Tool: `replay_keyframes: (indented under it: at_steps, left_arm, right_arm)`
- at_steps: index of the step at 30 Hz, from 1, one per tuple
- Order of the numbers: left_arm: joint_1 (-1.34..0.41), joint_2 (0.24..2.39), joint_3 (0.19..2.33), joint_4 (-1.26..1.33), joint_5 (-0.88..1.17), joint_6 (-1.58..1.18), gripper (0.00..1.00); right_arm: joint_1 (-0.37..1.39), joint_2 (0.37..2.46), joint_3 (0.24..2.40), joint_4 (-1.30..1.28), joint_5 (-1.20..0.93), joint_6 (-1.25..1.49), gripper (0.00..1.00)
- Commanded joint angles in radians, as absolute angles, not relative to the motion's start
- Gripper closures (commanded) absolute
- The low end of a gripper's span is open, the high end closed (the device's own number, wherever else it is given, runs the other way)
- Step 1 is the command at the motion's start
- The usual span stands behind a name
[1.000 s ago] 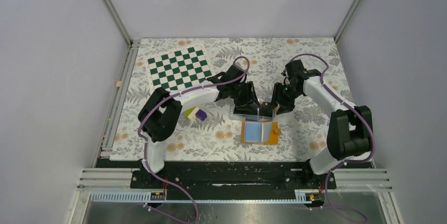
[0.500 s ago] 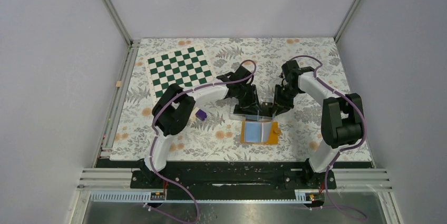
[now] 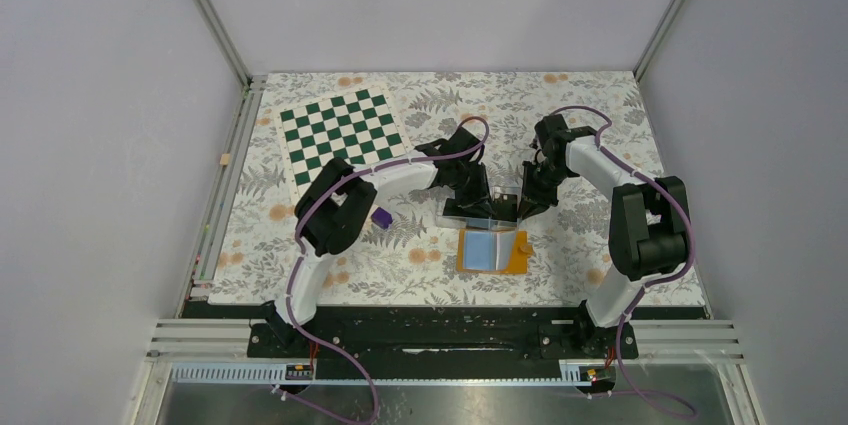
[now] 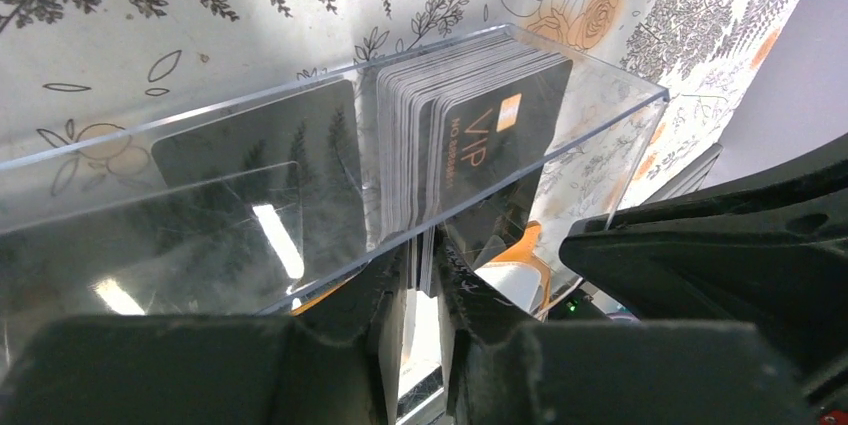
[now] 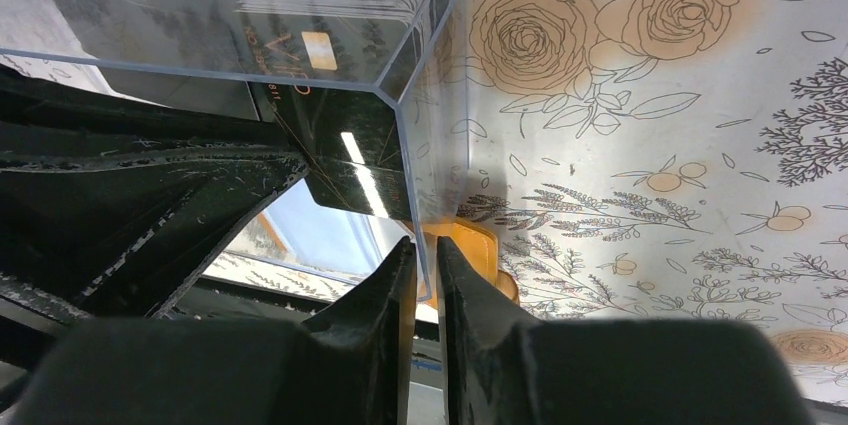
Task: Put the credit cards into the card holder
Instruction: Pick up the credit card from the storage box.
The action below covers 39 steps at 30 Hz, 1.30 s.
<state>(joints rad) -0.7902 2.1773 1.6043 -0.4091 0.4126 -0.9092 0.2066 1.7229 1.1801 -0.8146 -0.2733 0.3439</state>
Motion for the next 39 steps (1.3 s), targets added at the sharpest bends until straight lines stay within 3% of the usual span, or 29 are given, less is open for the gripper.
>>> replay_keyframes:
  at_steps: [1, 8, 39]
  left_arm:
    - [-0.796, 2.182, 1.650, -0.372, 0.446, -0.913, 0.86]
    - [-0.802, 2.177, 1.650, -0.348, 0.455, -0.915, 0.94]
    - [-0.813, 2.087, 1.624, -0.275, 0.429, -0.887, 0.88]
  right_arm:
    - [0.203, 1.729, 1.209, -0.843, -0.287, 0.331, 0.81]
    - [0.203, 1.738, 1.208, -0.844, -0.296, 0.327, 0.81]
    - [0.203, 1.739, 1.213, -0.849, -0.319, 0.322, 0.82]
